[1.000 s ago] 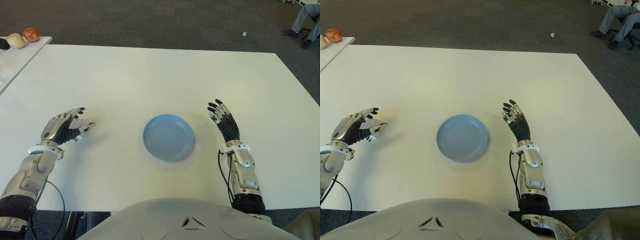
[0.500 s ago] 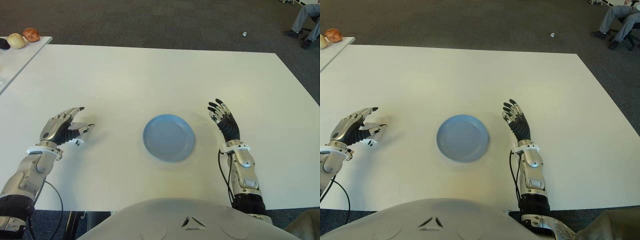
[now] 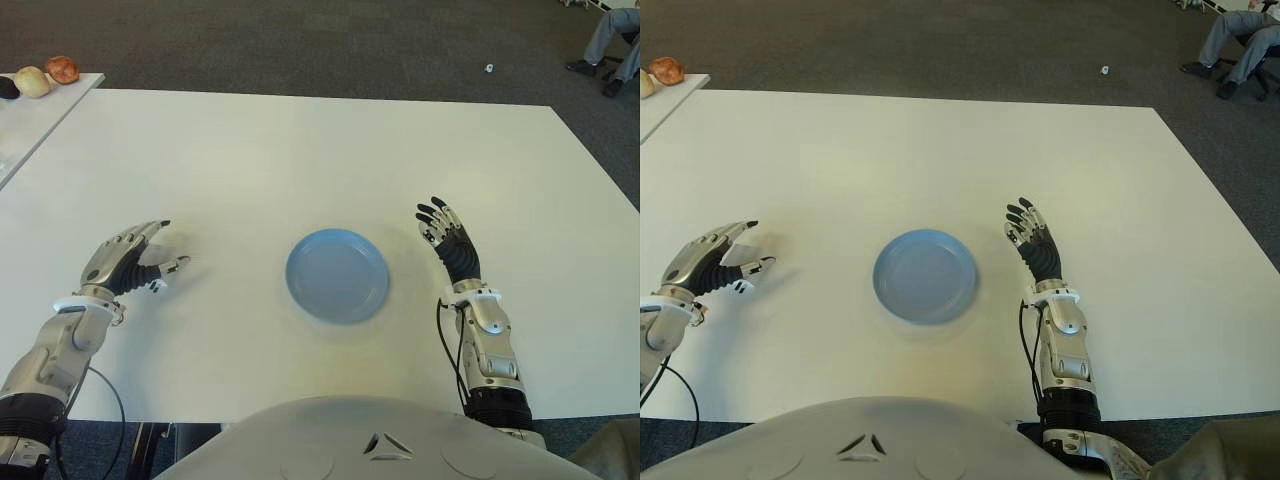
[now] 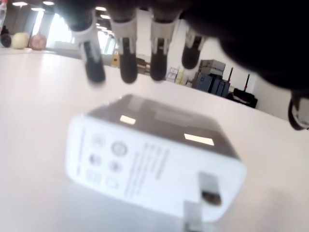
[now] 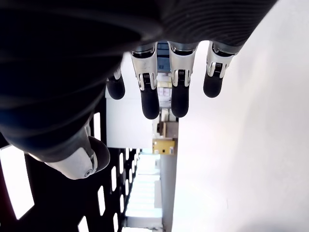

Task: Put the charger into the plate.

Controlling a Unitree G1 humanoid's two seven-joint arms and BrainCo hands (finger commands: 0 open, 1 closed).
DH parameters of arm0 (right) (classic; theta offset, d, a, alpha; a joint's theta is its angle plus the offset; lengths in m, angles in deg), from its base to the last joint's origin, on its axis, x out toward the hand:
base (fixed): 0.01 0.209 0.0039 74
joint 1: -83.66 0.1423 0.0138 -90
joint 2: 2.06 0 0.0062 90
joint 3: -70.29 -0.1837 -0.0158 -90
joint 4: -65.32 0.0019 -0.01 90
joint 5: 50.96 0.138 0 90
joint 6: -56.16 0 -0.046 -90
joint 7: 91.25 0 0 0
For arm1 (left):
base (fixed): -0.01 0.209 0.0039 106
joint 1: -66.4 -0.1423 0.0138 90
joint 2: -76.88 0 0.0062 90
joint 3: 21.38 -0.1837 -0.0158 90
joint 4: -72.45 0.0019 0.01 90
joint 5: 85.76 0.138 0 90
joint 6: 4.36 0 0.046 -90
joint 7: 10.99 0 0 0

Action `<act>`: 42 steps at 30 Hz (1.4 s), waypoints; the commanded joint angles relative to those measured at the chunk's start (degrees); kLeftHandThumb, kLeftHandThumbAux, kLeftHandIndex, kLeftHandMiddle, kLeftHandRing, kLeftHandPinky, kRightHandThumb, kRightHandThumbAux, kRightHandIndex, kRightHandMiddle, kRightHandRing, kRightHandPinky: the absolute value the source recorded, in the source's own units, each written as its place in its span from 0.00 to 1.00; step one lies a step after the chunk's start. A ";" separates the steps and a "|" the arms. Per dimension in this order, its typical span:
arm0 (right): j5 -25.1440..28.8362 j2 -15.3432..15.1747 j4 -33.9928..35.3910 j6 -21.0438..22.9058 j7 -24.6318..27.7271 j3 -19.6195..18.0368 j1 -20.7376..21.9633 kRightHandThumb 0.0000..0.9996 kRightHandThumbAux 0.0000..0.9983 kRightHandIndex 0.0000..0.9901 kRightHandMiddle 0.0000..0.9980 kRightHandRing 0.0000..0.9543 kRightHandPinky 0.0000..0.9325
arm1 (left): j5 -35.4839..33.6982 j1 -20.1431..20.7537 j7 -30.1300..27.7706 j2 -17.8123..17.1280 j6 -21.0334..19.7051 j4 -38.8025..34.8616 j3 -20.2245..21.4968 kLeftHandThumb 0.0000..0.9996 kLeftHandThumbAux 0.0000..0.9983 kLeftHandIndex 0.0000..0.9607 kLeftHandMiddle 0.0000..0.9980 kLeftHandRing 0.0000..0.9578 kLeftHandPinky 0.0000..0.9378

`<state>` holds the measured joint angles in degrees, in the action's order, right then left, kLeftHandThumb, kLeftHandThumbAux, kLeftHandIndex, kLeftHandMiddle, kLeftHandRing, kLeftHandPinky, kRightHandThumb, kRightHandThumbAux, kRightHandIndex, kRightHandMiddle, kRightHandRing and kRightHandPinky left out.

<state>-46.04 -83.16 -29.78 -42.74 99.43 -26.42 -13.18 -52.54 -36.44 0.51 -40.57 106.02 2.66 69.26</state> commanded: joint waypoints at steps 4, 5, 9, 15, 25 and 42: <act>0.80 -0.17 -0.04 1.20 0.17 -0.13 -0.52 0.00 0.63 0.06 0.19 0.16 0.08 | 0.61 -0.67 -0.25 0.26 0.00 0.04 -1.02 0.44 0.32 0.12 0.13 0.13 0.17; 0.86 -0.18 -0.03 1.21 0.23 -0.14 -0.52 0.00 0.62 0.06 0.19 0.15 0.08 | 0.64 -0.83 -0.29 0.31 -0.20 -0.21 -0.99 0.44 0.32 0.12 0.12 0.13 0.17; 1.02 -0.18 -0.01 1.28 0.37 -0.16 -0.51 0.00 0.62 0.06 0.19 0.15 0.08 | 0.72 -1.43 -0.43 0.41 -0.81 -1.03 -0.84 0.45 0.33 0.12 0.10 0.11 0.14; 1.05 -0.30 0.02 1.41 0.63 -0.12 -0.50 0.00 0.62 0.06 0.18 0.15 0.06 | 0.57 -3.50 -1.14 0.48 -2.62 -4.48 -0.18 0.44 0.33 0.12 0.08 0.08 0.13; 1.15 -0.41 0.26 1.59 0.87 -0.18 -0.69 0.00 0.63 0.05 0.18 0.14 0.06 | 0.16 -7.02 -1.66 0.43 -4.29 -9.19 0.99 0.41 0.35 0.12 0.06 0.06 0.12; 0.88 -0.27 -0.47 0.95 0.46 -0.32 -0.32 0.00 0.61 0.06 0.19 0.16 0.08 | 6.00 -17.75 14.46 19.45 -7.45 -23.36 -1.28 0.33 0.44 0.08 0.11 0.10 0.15</act>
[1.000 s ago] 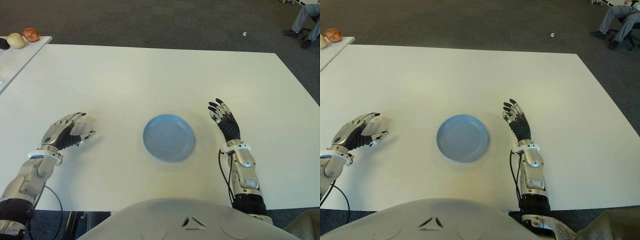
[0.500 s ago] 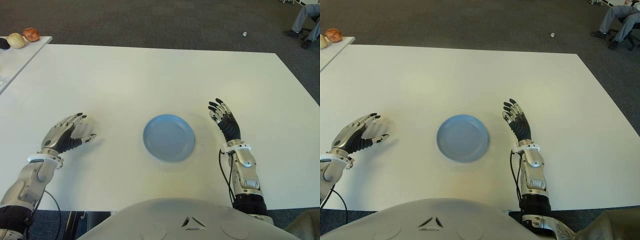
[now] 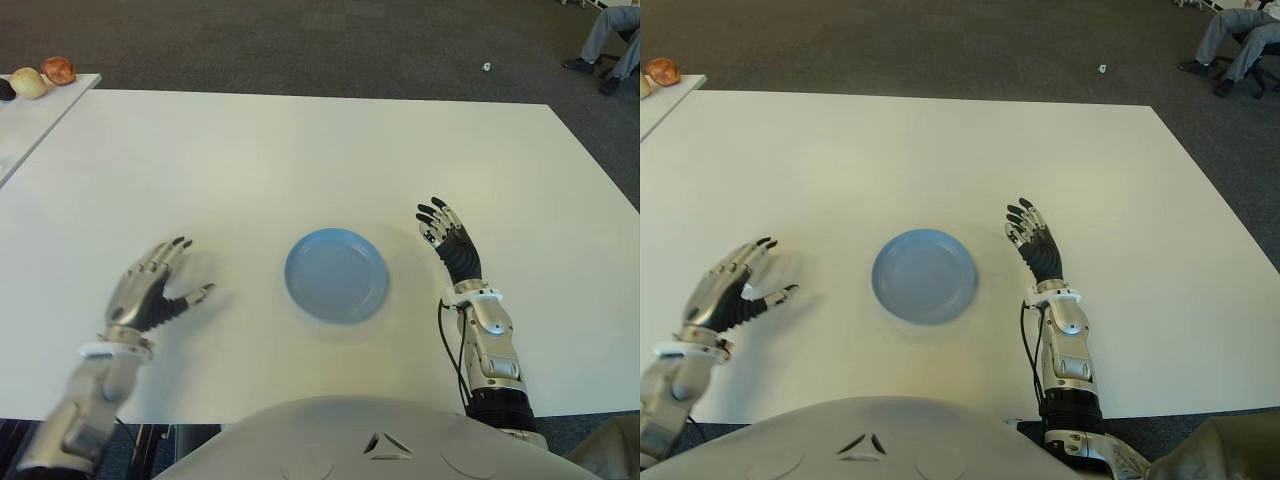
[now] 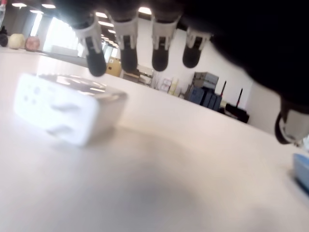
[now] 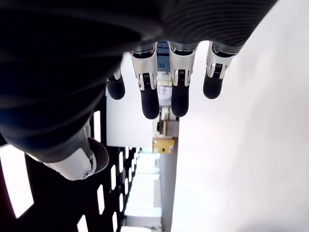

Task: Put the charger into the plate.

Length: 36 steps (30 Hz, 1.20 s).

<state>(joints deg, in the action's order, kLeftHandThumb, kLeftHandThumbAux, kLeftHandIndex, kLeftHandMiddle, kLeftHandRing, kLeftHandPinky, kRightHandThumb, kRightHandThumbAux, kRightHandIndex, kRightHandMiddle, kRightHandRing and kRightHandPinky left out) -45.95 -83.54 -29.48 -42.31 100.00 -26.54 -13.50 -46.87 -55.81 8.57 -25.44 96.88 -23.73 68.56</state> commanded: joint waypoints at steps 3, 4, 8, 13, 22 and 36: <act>0.65 0.10 -0.99 0.33 -0.14 -0.19 0.09 0.00 0.61 0.07 0.19 0.16 0.08 | 1.01 4.15 12.06 7.32 4.13 6.87 -1.41 0.34 0.47 0.10 0.13 0.12 0.15; 0.63 0.10 -1.01 0.31 -0.14 -0.19 0.10 0.00 0.61 0.07 0.19 0.16 0.08 | 1.22 4.58 13.08 7.76 4.59 7.51 -1.54 0.34 0.48 0.10 0.13 0.12 0.16; 0.76 0.17 -1.12 0.12 -0.10 -0.27 0.15 0.00 0.61 0.07 0.19 0.16 0.08 | 1.36 6.33 17.07 9.89 6.71 9.36 -2.15 0.34 0.51 0.11 0.15 0.13 0.16; 0.91 0.24 -1.33 -0.49 -0.04 -0.46 0.03 0.00 0.62 0.07 0.19 0.15 0.07 | 2.01 8.09 21.31 12.40 8.56 10.77 -3.29 0.36 0.55 0.13 0.17 0.16 0.18; 1.02 0.13 -1.96 -1.19 0.28 -0.65 0.19 0.00 0.62 0.07 0.19 0.15 0.06 | 3.42 11.61 25.08 13.22 10.77 15.59 -5.15 0.39 0.56 0.13 0.18 0.18 0.20; 1.23 0.29 -2.18 -2.24 0.84 -0.90 -0.36 0.00 0.61 0.08 0.20 0.16 0.06 | 6.36 18.94 23.62 11.42 8.89 22.62 -10.08 0.28 0.63 0.07 0.06 0.07 0.05</act>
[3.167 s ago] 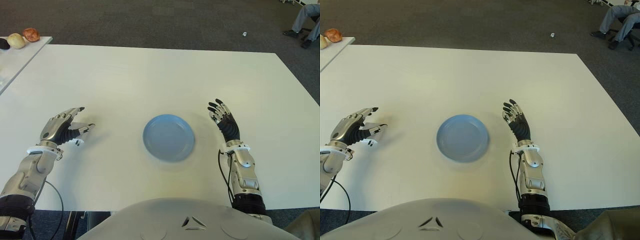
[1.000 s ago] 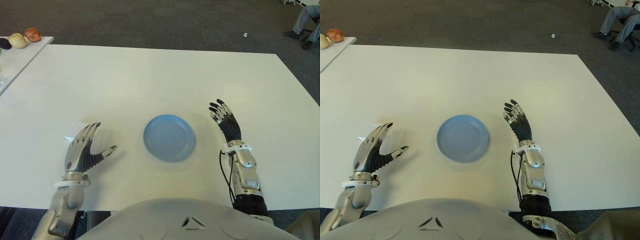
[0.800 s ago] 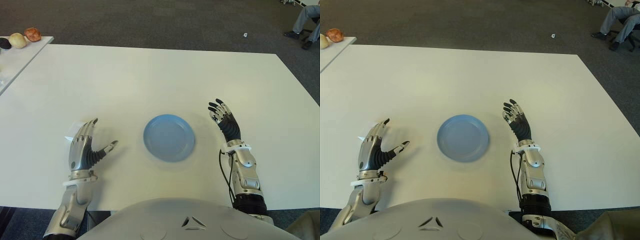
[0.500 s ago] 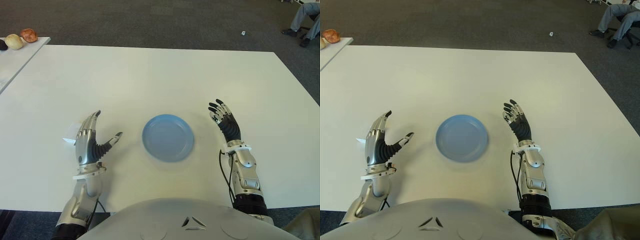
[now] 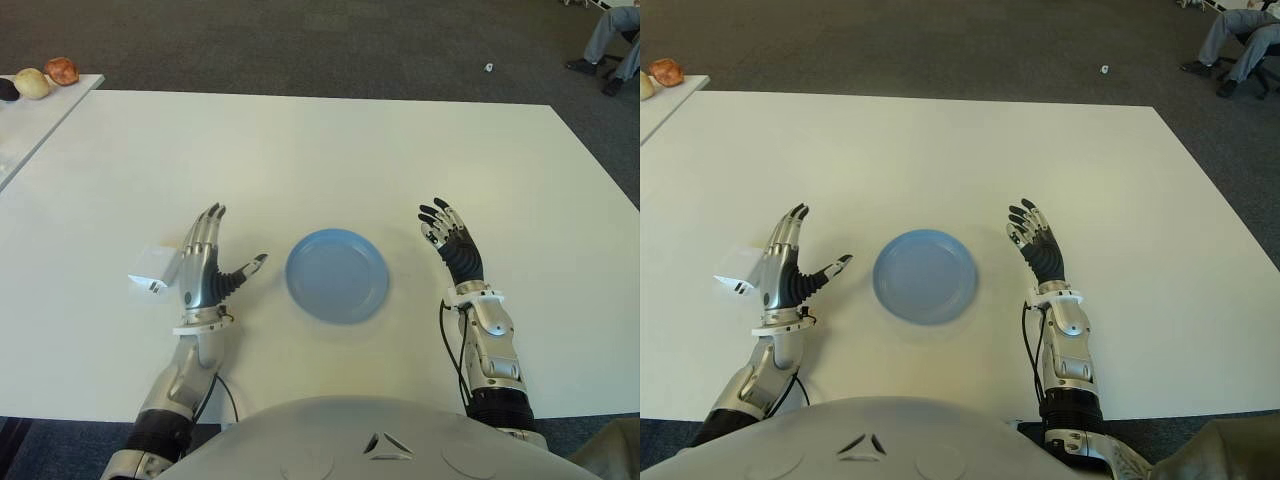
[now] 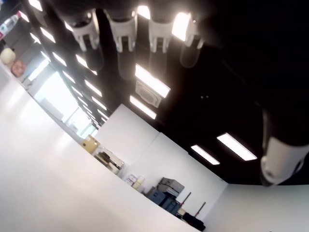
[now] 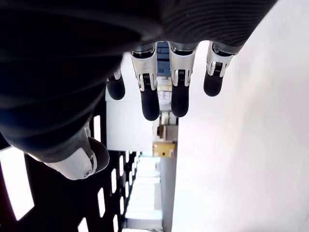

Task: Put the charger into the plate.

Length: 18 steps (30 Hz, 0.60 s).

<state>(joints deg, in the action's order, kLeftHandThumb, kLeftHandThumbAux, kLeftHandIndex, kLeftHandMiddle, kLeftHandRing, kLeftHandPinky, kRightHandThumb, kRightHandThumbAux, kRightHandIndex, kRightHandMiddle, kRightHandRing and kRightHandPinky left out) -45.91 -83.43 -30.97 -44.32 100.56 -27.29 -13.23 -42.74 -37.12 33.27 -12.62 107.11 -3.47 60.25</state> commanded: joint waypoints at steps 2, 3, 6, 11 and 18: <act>1.22 0.21 -0.53 -0.29 0.29 -0.20 -0.80 0.00 0.61 0.08 0.20 0.16 0.06 | 3.16 0.44 -1.10 -2.05 -1.92 2.31 -2.34 0.25 0.64 0.06 0.05 0.05 0.03; 1.22 0.22 -0.51 -0.33 0.29 -0.23 -0.84 0.00 0.61 0.07 0.20 0.16 0.06 | 3.42 0.53 -1.08 -2.29 -2.18 2.31 -2.60 0.24 0.64 0.06 0.04 0.04 0.02; 1.18 0.26 -0.31 -0.52 0.34 -0.20 -1.13 0.00 0.61 0.08 0.20 0.16 0.07 | 4.36 0.79 -1.91 -3.29 -3.15 2.10 -3.44 0.18 0.64 0.06 0.03 0.02 0.01; 1.29 0.20 -0.37 -0.76 0.40 -0.21 -1.27 0.00 0.61 0.08 0.20 0.16 0.07 | 4.39 1.31 -2.62 -4.11 -3.70 2.28 -4.34 0.12 0.64 0.07 0.04 0.02 0.01; 1.64 0.05 0.09 -0.45 0.56 -0.21 -1.73 0.00 0.61 0.07 0.20 0.16 0.06 | 4.15 1.79 -3.09 -5.29 -3.37 2.86 -5.42 0.08 0.63 0.09 0.05 0.03 0.02</act>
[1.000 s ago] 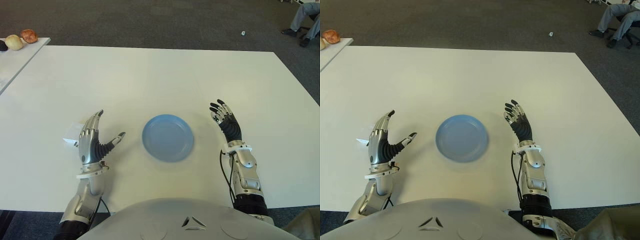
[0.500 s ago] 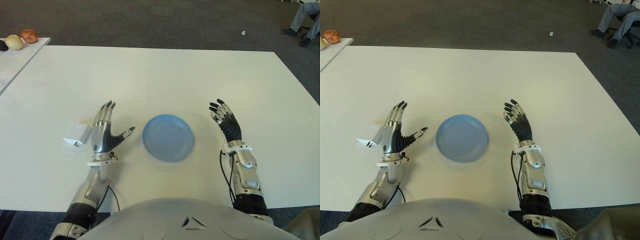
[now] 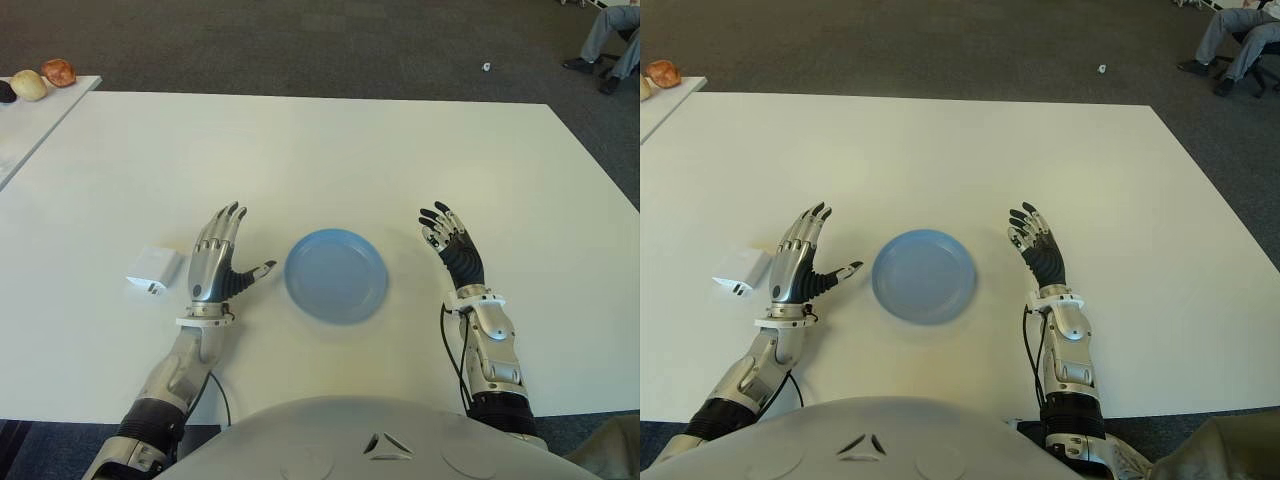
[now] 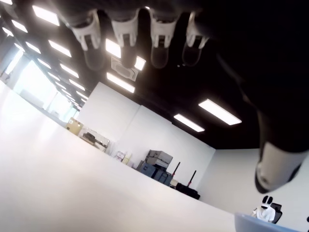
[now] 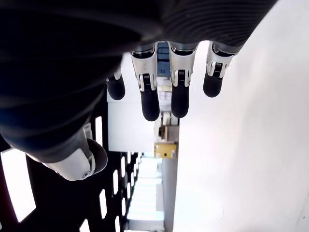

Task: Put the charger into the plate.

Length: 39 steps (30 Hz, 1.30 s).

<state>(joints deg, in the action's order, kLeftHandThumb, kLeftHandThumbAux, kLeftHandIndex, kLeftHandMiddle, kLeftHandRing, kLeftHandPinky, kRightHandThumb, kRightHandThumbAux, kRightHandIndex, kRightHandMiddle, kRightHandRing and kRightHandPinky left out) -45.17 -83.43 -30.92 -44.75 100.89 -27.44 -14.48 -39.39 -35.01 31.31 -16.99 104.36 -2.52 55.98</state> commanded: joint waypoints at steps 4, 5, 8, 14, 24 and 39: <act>1.02 -0.10 -0.10 -0.02 0.36 -0.09 -0.49 0.00 0.60 0.07 0.20 0.16 0.05 | 0.99 -0.49 -1.13 -1.28 -0.73 1.70 -1.56 0.07 0.63 0.09 0.06 0.03 0.02; 1.09 -0.14 -0.24 -0.12 0.45 -0.14 -0.47 0.00 0.61 0.07 0.20 0.16 0.05 | 1.26 -0.54 -1.05 -1.45 -0.84 1.60 -1.75 0.07 0.63 0.09 0.06 0.03 0.02; 1.20 -0.20 -0.52 -0.33 0.58 -0.22 -0.44 0.00 0.61 0.07 0.20 0.16 0.06 | 1.67 -0.54 -0.74 -1.79 -1.09 1.52 -2.21 0.07 0.63 0.09 0.06 0.04 0.02; 1.36 -0.19 -0.87 -0.47 0.86 -0.28 -0.34 0.00 0.61 0.07 0.21 0.16 0.07 | 3.93 -0.51 0.44 -2.77 -2.24 0.87 -3.07 0.06 0.62 0.08 0.06 0.03 0.00; 1.24 -0.22 -1.51 -0.92 1.40 -0.12 -0.08 0.00 0.62 0.07 0.20 0.16 0.07 | 6.17 -2.80 -1.31 -5.43 -5.47 -4.86 -1.62 0.08 0.55 0.07 0.04 0.01 0.00; 0.75 -0.25 -1.88 -1.13 0.96 0.10 0.08 0.00 0.61 0.09 0.20 0.16 0.07 | 3.58 -11.06 -8.24 -11.33 -10.53 -15.95 8.15 0.15 0.47 0.07 0.05 0.03 0.03</act>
<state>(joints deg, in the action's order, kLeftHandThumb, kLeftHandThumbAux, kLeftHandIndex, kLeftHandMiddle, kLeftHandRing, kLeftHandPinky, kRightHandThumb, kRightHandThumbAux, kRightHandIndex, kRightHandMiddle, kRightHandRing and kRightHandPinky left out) -44.81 -83.72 -32.13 -45.79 102.02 -27.41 -14.70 -35.75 -44.37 24.60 -27.50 95.04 -18.06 62.88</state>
